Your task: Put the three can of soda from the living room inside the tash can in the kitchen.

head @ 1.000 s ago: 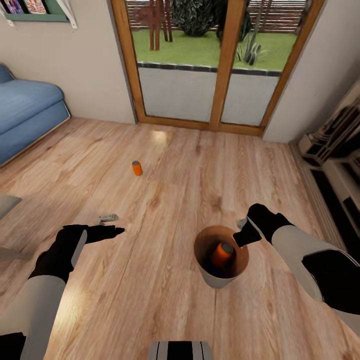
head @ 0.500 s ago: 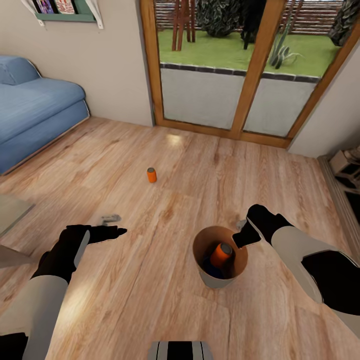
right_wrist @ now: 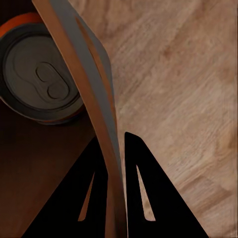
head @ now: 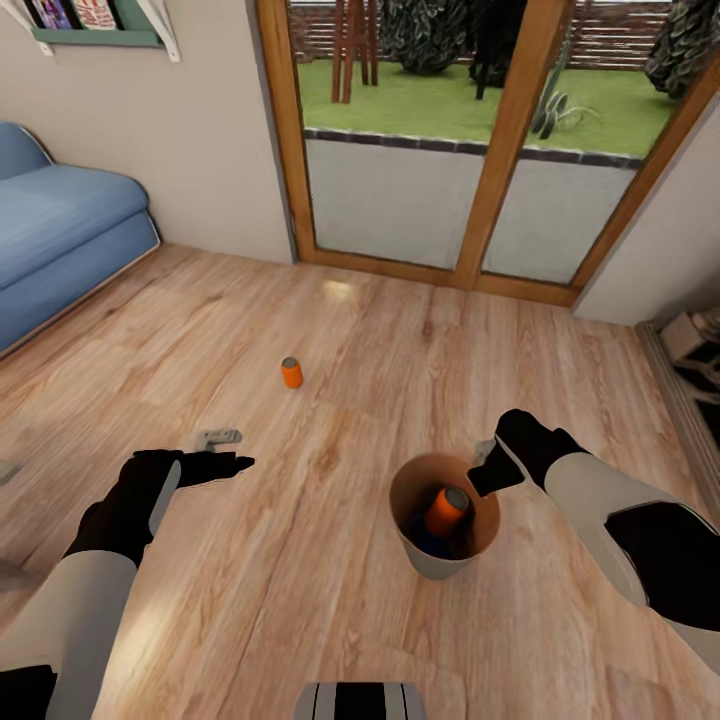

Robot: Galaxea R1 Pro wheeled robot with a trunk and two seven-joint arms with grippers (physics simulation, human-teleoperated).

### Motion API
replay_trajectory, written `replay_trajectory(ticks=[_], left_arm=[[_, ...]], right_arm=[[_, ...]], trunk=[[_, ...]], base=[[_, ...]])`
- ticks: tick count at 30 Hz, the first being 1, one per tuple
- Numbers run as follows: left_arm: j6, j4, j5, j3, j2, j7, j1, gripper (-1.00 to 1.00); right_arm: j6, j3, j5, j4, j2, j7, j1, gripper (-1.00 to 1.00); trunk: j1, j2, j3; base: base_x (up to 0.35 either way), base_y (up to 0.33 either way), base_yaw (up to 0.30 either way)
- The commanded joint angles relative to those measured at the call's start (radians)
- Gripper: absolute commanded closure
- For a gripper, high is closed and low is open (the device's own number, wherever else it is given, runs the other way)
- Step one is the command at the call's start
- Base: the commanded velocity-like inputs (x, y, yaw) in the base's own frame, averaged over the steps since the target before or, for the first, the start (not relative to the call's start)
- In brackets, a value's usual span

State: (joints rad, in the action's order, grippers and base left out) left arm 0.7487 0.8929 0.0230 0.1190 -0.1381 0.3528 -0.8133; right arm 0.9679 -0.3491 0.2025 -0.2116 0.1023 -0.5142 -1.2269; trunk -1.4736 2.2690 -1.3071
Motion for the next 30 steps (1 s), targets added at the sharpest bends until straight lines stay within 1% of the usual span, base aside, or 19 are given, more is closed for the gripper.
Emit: replay_trajectory(ticks=[1, 6, 13, 20, 23, 30], left_arm=[[0.0, 0.0, 0.0, 0.0, 0.0, 0.0, 0.0, -1.0], [0.001, -0.001, 0.0, 0.0, 0.0, 0.0, 0.0, -1.0], [0.003, -0.002, 0.0, -0.001, 0.001, 0.0, 0.0, -1.0], [0.003, -0.002, 0.0, -0.001, 0.002, 0.0, 0.0, -1.0], [0.003, -0.002, 0.0, -0.001, 0.002, 0.001, 0.0, -1.0], [0.003, -0.001, 0.0, -0.001, 0.002, 0.003, 0.0, -1.0]], right_arm=[[0.009, 0.015, -0.038, 0.0, 0.0, -0.006, 0.0, 1.0], [0.009, 0.017, -0.038, 0.0, 0.001, -0.006, 0.0, 1.0], [0.009, 0.017, -0.038, 0.0, 0.0, -0.006, 0.0, 1.0], [0.009, 0.017, -0.038, 0.0, -0.001, -0.006, 0.0, 1.0], [0.008, 0.016, -0.038, 0.0, -0.001, -0.006, 0.0, 1.0], [0.008, 0.016, -0.04, 0.0, -0.005, -0.007, 0.0, 1.0]], trunk=[[0.0, 0.0, 0.0], [0.0, 0.0, 0.0], [0.0, 0.0, 0.0], [0.0, 0.0, 0.003], [0.0, 0.0, 0.005], [0.0, 0.0, 0.005]], base=[[0.325, 0.0, -0.04], [0.323, 0.056, -0.014], [0.301, 0.181, -0.006], [0.296, 0.193, -0.181], [0.311, 0.088, -0.2], [0.242, 0.012, -0.035]])
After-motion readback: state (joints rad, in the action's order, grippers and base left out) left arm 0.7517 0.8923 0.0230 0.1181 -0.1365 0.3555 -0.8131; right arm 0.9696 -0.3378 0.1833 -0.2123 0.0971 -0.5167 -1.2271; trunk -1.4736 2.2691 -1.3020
